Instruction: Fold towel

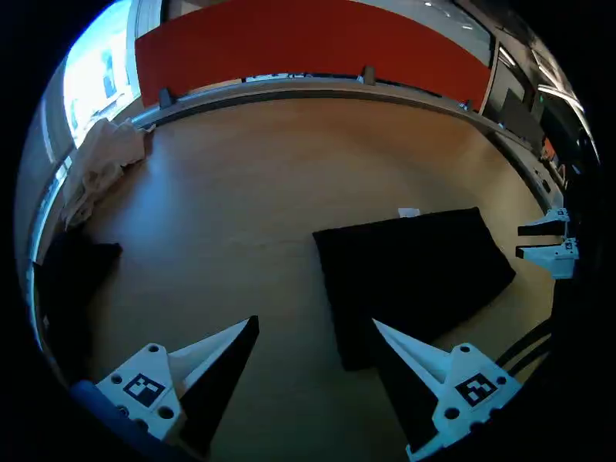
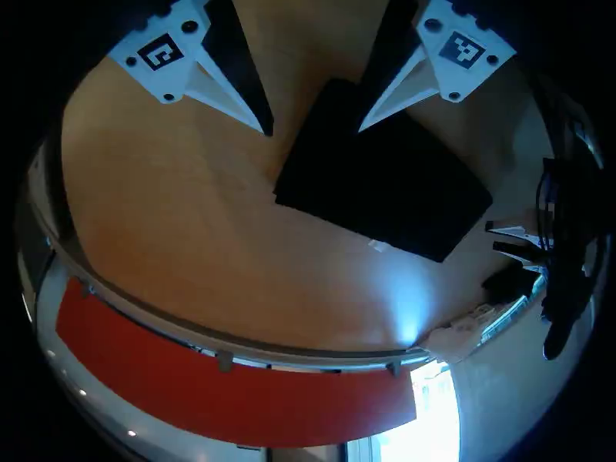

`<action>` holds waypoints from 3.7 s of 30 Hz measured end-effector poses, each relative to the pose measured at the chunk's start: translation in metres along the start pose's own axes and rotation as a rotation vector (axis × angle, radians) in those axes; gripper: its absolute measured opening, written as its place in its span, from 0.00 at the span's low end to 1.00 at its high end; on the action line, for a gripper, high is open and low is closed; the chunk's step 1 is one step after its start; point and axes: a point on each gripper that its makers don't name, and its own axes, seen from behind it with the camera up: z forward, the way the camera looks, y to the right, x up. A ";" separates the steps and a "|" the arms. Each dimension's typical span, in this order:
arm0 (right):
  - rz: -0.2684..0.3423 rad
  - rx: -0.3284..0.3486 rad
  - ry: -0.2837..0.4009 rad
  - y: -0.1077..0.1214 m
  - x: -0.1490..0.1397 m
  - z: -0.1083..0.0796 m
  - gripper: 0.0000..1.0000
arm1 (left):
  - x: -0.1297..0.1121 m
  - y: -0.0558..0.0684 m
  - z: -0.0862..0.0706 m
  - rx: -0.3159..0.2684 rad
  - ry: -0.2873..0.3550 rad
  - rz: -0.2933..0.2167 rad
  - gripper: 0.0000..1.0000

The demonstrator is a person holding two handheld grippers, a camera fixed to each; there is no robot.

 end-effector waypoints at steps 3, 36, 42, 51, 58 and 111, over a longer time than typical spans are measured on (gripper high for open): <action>-0.006 0.007 -0.001 -0.002 -0.004 -0.003 0.75 | -0.006 -0.005 -0.007 0.012 0.000 -0.011 0.99; -0.261 0.139 -0.096 -0.016 -0.053 0.006 0.53 | -0.076 -0.044 -0.086 0.133 -0.002 -0.149 0.98; -0.276 0.151 -0.105 -0.014 -0.055 0.010 0.36 | -0.084 -0.050 -0.093 0.148 -0.005 -0.162 0.99; -0.283 0.147 -0.111 -0.013 -0.056 0.011 0.06 | -0.095 -0.054 -0.097 0.161 -0.015 -0.175 0.98; -0.293 0.143 -0.091 -0.017 -0.048 0.009 0.04 | -0.097 -0.052 -0.099 0.157 -0.015 -0.177 0.98; -0.705 0.299 0.109 -0.169 0.124 0.008 0.04 | -0.108 -0.064 -0.135 0.177 0.061 -0.327 0.98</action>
